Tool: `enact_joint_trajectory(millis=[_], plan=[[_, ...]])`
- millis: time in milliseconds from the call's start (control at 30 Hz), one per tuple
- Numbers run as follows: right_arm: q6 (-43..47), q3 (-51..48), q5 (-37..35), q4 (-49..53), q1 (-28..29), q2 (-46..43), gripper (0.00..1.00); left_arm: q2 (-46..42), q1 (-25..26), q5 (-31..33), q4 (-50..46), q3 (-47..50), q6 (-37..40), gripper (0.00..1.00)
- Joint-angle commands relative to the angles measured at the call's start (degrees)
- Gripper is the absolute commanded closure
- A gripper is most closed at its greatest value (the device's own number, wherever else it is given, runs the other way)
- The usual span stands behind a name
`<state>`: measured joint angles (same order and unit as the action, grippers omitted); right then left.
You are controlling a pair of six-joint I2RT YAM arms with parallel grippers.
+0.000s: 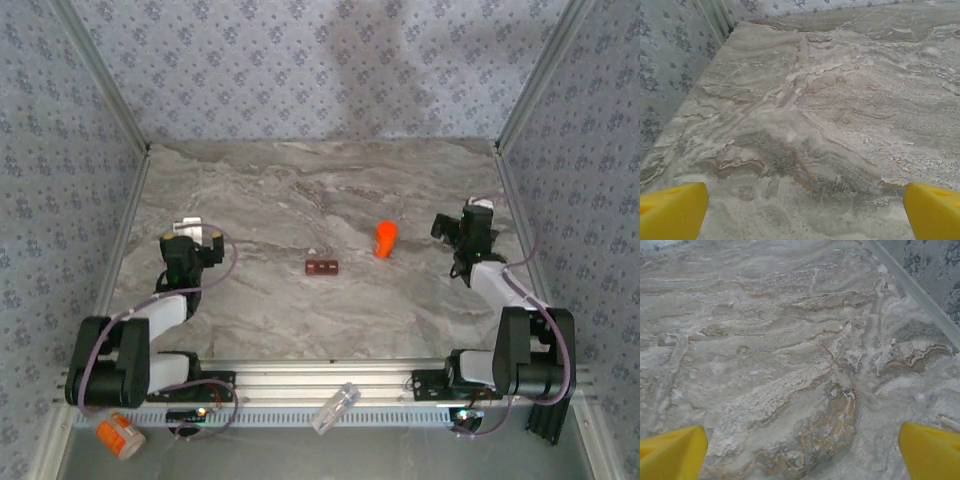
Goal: Sort the pills into containers
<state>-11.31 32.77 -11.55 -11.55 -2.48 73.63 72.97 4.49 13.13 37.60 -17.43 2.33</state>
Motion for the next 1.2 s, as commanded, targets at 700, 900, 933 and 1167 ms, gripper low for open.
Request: enact_joint_trajectory(millis=[700, 900, 933, 1167], plan=[[12.36, -11.20, 7.28, -37.76, 1.14, 14.09, 0.00, 15.12, -5.98, -11.96, 8.77, -6.49, -3.89, 0.00], [13.66, -12.36, 4.48, -40.25, 3.03, 14.31, 0.00, 15.05, -5.98, -11.92, 8.60, -6.48, -3.91, 0.00], [13.50, -11.95, 5.28, -39.20, 2.70, 14.27, 0.00, 15.01, -5.94, -11.97, 8.67, -6.46, -3.89, 0.00], [12.33, -10.30, 10.49, -35.92, 0.40, 14.53, 0.00, 15.09, -5.98, -11.87, 8.63, -6.51, -3.83, 0.00]])
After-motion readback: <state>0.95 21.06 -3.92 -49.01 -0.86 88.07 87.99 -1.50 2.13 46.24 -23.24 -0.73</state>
